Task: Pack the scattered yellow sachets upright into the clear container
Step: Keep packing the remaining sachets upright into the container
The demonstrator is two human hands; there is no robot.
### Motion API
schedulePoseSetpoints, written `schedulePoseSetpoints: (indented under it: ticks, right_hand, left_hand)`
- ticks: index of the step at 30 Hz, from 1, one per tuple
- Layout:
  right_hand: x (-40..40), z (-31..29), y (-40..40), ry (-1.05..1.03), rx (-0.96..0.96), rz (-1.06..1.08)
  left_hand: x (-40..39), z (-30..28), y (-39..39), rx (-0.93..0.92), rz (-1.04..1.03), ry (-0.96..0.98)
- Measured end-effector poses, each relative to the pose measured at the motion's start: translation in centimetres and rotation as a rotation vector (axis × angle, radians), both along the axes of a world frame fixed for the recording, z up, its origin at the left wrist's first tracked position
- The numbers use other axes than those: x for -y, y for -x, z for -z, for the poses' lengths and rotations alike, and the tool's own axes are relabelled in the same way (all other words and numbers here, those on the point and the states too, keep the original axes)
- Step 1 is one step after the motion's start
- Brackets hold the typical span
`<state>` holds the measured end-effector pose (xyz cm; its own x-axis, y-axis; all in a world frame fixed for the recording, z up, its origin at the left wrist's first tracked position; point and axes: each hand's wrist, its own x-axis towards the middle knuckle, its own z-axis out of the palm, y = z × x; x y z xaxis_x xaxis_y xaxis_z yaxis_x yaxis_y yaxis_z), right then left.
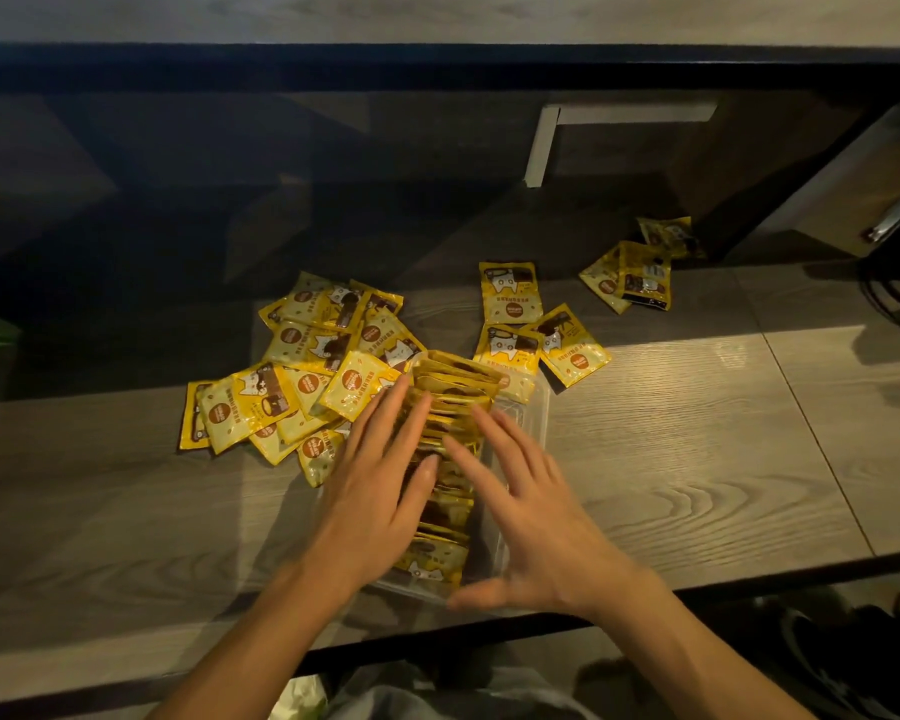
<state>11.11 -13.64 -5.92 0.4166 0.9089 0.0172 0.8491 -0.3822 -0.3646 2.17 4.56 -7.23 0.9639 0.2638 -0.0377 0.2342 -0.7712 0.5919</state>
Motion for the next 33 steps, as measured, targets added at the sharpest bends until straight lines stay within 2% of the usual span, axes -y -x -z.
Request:
schedulePoseSetpoints:
  ticks: [2,6,14,23,28,30,33]
  right_hand:
    - [-0.2,0.4,0.7,0.049,0.066,0.013]
    - [-1.1,0.6,0.8,0.009,0.037,0.032]
    - [-0.2,1.1,0.2,0.010,0.145,0.017]
    - [-1.3,1.4,0.9,-0.006,0.148,0.076]
    - [-0.5,1.1,0.5,-0.103,0.035,0.068]
    - [0.0,0.5,-0.4,-0.172,-0.036,0.142]
    - [0.5,-0.9,-2.8,-0.300,-0.162,0.366]
  left_hand:
    - [0.3,0.0,-0.2,0.034,-0.043,0.105]
    - [0.4,0.2,0.1,0.052,-0.076,0.263]
    - [0.3,0.2,0.7,0.024,-0.131,0.352]
    - [0.8,0.3,0.9,0.013,-0.126,0.336]
    - [0.4,-0.4,0.7,0.078,-0.231,0.321]
    - [0.2,-1.2,0.0,0.148,-0.251,0.269]
    - [0.1,-3.0,-1.9,0.226,-0.216,0.197]
